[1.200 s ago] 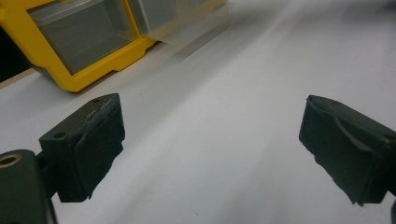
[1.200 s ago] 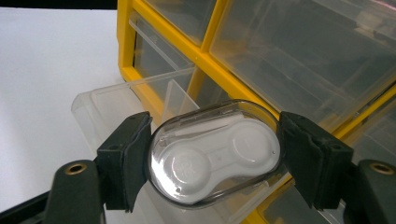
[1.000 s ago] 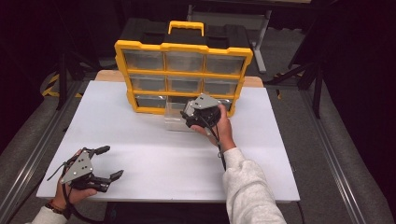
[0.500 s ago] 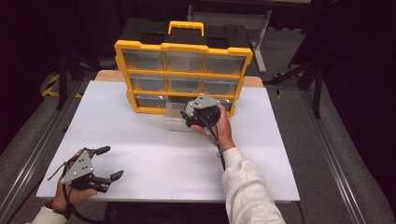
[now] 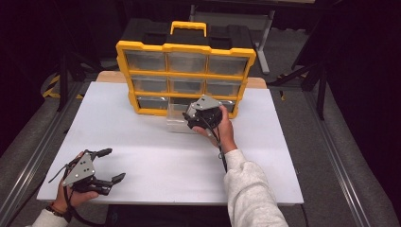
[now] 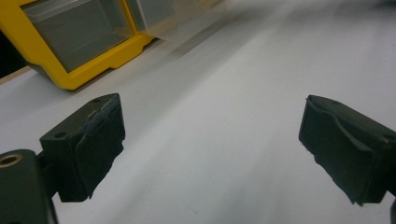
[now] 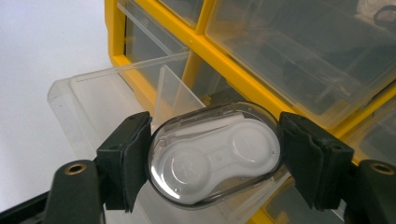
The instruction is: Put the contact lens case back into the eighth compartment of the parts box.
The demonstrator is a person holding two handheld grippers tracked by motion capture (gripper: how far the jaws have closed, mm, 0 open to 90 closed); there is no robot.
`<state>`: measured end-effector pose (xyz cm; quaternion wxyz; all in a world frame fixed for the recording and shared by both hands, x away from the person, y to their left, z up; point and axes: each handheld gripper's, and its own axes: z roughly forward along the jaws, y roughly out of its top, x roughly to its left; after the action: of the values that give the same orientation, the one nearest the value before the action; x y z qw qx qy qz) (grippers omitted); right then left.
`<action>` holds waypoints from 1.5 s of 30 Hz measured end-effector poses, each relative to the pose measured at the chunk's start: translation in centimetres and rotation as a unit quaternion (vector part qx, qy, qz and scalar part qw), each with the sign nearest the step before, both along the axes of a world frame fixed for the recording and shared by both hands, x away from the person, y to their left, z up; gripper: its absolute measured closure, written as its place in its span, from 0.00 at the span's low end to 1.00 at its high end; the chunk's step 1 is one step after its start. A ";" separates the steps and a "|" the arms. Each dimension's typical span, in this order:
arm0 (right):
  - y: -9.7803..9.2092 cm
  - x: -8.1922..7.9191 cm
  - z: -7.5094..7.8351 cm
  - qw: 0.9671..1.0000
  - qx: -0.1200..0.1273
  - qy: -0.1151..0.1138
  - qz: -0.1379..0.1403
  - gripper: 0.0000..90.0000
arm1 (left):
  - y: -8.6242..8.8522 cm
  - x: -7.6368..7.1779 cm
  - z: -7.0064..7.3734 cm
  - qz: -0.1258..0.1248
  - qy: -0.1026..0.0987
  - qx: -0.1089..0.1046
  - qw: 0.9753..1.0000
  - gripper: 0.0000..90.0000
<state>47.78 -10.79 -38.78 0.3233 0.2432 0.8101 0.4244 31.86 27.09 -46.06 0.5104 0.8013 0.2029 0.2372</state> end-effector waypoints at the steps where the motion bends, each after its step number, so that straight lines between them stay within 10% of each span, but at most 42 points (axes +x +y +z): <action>1: 0.0 0.0 0.0 1.000 0.000 0.000 -0.002 0.32 | 0.0 0.0 0.0 -0.001 0.001 -0.001 1.000 0.09; 45: -1.0 -2.0 2.2 0.999 0.017 -0.036 0.003 0.27 | 0.0 -0.1 0.0 0.002 -0.001 0.001 1.000 0.10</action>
<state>45.78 -11.76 -36.58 0.3466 0.2311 0.7912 0.4478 31.78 27.09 -46.02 0.5094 0.8010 0.2044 0.2391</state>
